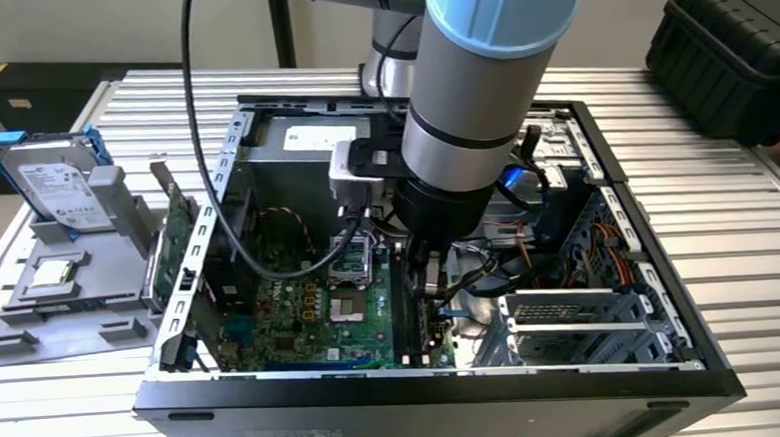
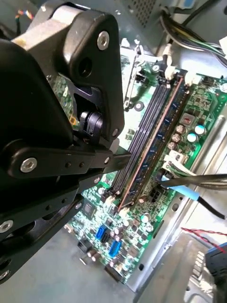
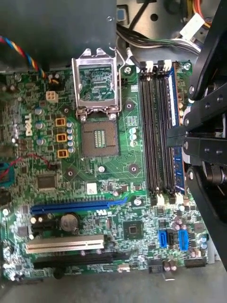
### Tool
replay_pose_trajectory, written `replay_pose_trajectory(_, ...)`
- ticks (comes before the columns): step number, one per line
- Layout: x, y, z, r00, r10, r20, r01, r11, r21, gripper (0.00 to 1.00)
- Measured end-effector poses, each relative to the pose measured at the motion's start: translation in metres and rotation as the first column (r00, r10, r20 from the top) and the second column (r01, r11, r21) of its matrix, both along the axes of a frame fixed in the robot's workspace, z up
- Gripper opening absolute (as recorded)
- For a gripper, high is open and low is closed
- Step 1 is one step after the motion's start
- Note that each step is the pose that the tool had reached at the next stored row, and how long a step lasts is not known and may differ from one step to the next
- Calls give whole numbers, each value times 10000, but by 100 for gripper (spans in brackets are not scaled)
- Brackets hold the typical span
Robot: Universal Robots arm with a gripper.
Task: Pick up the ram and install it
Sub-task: 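Press down the ram until it locks into place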
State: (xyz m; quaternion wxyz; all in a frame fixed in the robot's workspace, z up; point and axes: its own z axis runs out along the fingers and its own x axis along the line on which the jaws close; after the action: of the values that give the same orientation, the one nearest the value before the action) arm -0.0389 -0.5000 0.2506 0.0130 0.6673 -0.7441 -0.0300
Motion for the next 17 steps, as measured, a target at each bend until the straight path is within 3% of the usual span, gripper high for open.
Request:
replay_pose_trajectory(2, 0, 2, 1, 9998, 208, -1, -208, 9998, -1, 0)
replay_pose_trajectory(9, 36, 21, -1, 9994, 334, -1, -334, 9994, -1, 0)
replay_pose_trajectory(14, 75, 87, -12, 9994, 357, -1, -357, 9994, 0, 0)
replay_pose_trajectory(17, 106, 159, -19, 9994, 360, -1, -360, 9994, -1, 0)
